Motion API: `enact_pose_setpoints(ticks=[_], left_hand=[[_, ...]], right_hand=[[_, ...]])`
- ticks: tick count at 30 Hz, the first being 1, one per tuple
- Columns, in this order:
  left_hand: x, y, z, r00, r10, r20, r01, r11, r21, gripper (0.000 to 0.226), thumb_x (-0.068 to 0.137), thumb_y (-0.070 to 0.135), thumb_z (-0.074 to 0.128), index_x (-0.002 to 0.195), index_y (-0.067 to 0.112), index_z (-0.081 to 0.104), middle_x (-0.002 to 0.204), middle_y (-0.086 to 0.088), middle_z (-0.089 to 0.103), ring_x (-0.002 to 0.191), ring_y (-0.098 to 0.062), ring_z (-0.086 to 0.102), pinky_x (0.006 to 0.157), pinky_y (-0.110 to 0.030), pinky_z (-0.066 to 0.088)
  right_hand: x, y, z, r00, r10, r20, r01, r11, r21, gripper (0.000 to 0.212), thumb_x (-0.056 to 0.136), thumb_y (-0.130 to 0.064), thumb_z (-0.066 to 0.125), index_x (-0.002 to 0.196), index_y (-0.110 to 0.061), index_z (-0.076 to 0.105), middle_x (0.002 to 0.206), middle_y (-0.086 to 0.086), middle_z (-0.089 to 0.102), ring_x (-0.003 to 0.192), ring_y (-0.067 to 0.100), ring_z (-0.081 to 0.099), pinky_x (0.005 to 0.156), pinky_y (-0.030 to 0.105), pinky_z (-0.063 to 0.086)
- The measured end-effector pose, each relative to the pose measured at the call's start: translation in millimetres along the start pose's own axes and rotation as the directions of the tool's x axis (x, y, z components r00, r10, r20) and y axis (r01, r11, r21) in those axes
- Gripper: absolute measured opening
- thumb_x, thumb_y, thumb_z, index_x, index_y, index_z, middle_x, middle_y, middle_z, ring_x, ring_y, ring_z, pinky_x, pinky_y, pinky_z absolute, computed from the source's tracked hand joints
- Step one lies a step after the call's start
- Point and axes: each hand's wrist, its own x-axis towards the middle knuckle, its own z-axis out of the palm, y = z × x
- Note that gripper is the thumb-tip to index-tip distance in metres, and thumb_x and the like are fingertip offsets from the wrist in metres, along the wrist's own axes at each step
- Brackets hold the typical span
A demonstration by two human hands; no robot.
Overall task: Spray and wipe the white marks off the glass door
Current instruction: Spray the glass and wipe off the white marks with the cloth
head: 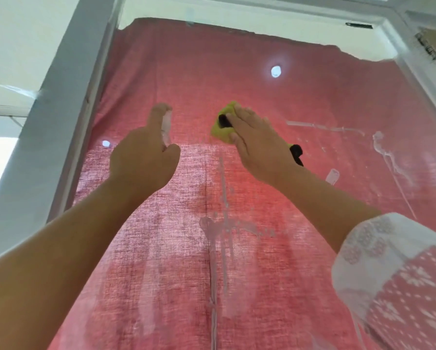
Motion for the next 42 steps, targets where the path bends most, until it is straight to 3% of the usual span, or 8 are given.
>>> enact_pose_setpoints(ticks=[3, 9, 16, 19, 23, 30, 36, 42], left_hand=[[1.2, 1.0, -0.2, 1.0, -0.005, 0.002, 0.005, 1.0, 0.027, 0.057, 0.088, 0.011, 0.048, 0.14, 0.025, 0.031, 0.066, -0.004, 0.051, 0.052, -0.018, 0.047, 0.05, -0.025, 0.032], [-1.5, -2.6, -1.7, 1.0, 0.01, 0.005, -0.01, 1.0, 0.008, 0.059, 0.087, 0.009, 0.049, 0.142, 0.023, 0.032, 0.065, -0.006, 0.052, 0.052, -0.02, 0.048, 0.049, -0.026, 0.033], [-6.2, -3.9, -3.3, 1.0, 0.016, 0.013, -0.016, 1.0, 0.022, 0.06, 0.086, 0.009, 0.05, 0.141, 0.026, 0.031, 0.066, -0.004, 0.053, 0.053, -0.02, 0.049, 0.052, -0.028, 0.036], [-9.0, -4.5, -3.2, 1.0, 0.026, 0.013, -0.026, 0.999, 0.033, 0.062, 0.085, 0.008, 0.05, 0.142, 0.025, 0.031, 0.064, -0.004, 0.051, 0.053, -0.02, 0.048, 0.052, -0.028, 0.035], [-16.7, -7.1, -7.9, 1.0, 0.007, 0.009, -0.008, 0.997, 0.077, 0.06, 0.087, 0.009, 0.048, 0.142, 0.025, 0.031, 0.065, -0.005, 0.052, 0.054, -0.019, 0.049, 0.052, -0.027, 0.033], [-17.7, -24.2, -23.3, 1.0, 0.004, -0.009, -0.003, 0.993, 0.116, 0.059, 0.088, 0.012, 0.05, 0.141, 0.027, 0.031, 0.067, -0.006, 0.055, 0.059, -0.021, 0.05, 0.056, -0.028, 0.034], [-23.7, -27.3, -28.6, 0.999, -0.004, -0.042, 0.012, 0.983, 0.185, 0.058, 0.089, 0.013, 0.05, 0.142, 0.026, 0.032, 0.075, -0.002, 0.051, 0.061, -0.019, 0.042, 0.062, -0.029, 0.033], [-19.8, -37.4, -35.4, 0.999, 0.005, -0.044, 0.005, 0.97, 0.242, 0.058, 0.089, 0.016, 0.051, 0.142, 0.027, 0.029, 0.061, 0.005, 0.045, 0.06, -0.025, 0.049, 0.065, -0.033, 0.041]], right_hand=[[19.9, -15.4, 4.3, 0.997, 0.065, -0.033, -0.067, 0.996, -0.063, 0.044, 0.104, -0.022, 0.027, 0.147, -0.012, 0.028, 0.158, 0.008, 0.017, 0.146, 0.027, 0.011, 0.117, 0.047, 0.014], [-21.5, -10.0, 9.2, 0.976, -0.219, -0.013, 0.219, 0.975, 0.035, 0.043, 0.102, -0.023, 0.034, 0.143, -0.013, 0.04, 0.154, 0.008, 0.03, 0.144, 0.026, 0.023, 0.116, 0.044, 0.016], [5.3, -13.6, 9.6, 0.985, 0.142, -0.102, -0.154, 0.982, -0.112, 0.044, 0.103, -0.02, 0.029, 0.147, -0.014, 0.029, 0.157, 0.006, 0.019, 0.145, 0.026, 0.015, 0.116, 0.044, 0.017], [-2.1, -32.3, 18.6, 0.997, -0.067, -0.04, 0.06, 0.987, -0.151, 0.044, 0.103, -0.021, 0.031, 0.147, -0.015, 0.029, 0.158, 0.006, 0.019, 0.146, 0.025, 0.014, 0.118, 0.043, 0.016], [-41.8, -20.6, 18.3, 0.96, -0.27, -0.069, 0.272, 0.962, 0.015, 0.041, 0.101, -0.025, 0.037, 0.138, -0.012, 0.047, 0.149, 0.009, 0.039, 0.14, 0.027, 0.032, 0.115, 0.046, 0.026], [7.3, -30.5, 18.9, 0.992, 0.078, -0.103, -0.089, 0.99, -0.107, 0.041, 0.101, -0.019, 0.031, 0.141, -0.012, 0.038, 0.152, 0.011, 0.03, 0.139, 0.032, 0.027, 0.111, 0.049, 0.024], [-12.8, -56.2, 25.9, 0.957, -0.29, -0.01, 0.289, 0.957, -0.027, 0.044, 0.101, -0.027, 0.03, 0.142, -0.014, 0.042, 0.153, 0.008, 0.032, 0.142, 0.028, 0.026, 0.115, 0.044, 0.02], [26.6, -50.8, 28.9, 0.997, 0.024, -0.078, -0.038, 0.982, -0.184, 0.043, 0.101, -0.017, 0.033, 0.144, -0.011, 0.032, 0.156, 0.01, 0.022, 0.142, 0.029, 0.021, 0.112, 0.048, 0.025]])
